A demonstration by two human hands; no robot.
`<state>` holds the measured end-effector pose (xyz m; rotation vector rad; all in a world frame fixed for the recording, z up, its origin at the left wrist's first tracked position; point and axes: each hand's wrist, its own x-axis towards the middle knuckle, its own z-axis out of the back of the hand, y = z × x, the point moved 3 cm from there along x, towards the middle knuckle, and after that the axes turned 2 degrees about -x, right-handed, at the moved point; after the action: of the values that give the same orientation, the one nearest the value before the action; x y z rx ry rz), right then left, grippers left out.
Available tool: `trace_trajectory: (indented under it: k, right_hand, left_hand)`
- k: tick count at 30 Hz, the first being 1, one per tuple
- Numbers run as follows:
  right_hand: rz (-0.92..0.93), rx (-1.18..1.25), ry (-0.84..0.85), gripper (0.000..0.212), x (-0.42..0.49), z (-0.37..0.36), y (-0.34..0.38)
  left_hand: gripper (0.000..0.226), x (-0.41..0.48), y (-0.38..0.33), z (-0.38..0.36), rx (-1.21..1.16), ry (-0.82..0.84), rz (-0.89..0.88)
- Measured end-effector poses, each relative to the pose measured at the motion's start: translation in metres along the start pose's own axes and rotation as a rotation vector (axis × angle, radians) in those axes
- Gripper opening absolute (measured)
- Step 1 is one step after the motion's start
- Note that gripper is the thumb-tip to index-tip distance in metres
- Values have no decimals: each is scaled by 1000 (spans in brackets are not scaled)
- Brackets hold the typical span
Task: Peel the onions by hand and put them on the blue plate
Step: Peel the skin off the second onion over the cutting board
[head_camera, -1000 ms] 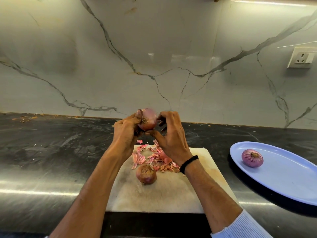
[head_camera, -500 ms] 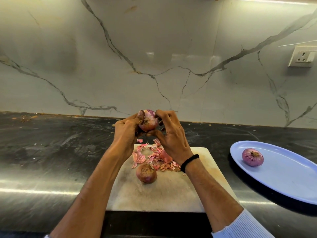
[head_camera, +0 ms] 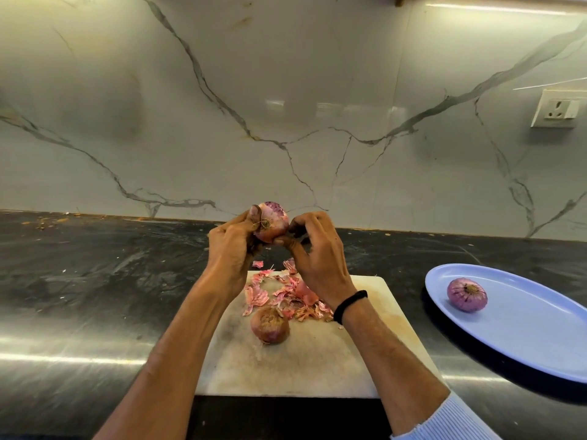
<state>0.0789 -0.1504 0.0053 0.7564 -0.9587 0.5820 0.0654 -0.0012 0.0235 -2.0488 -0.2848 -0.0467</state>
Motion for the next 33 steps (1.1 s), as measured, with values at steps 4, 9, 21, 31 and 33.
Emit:
trace_trajectory:
  k: [4, 9, 21, 31, 33]
  right_hand:
    - [-68, 79, -37, 25, 1, 1, 1]
    - [-52, 70, -100, 16, 0, 5, 2]
    - [-86, 72, -77, 22, 2, 6, 3]
    - [-16, 84, 60, 60, -1, -4, 3]
    - [-8, 60, 60, 59, -1, -5, 1]
  left_hand:
    - [18, 1, 1, -1, 51, 66, -6]
    - [35, -4, 2, -5, 74, 152, 2]
    - [23, 3, 2, -3, 1, 100, 25]
    - [34, 3, 6, -1, 126, 195, 25]
    - [31, 4, 5, 0, 146, 198, -24]
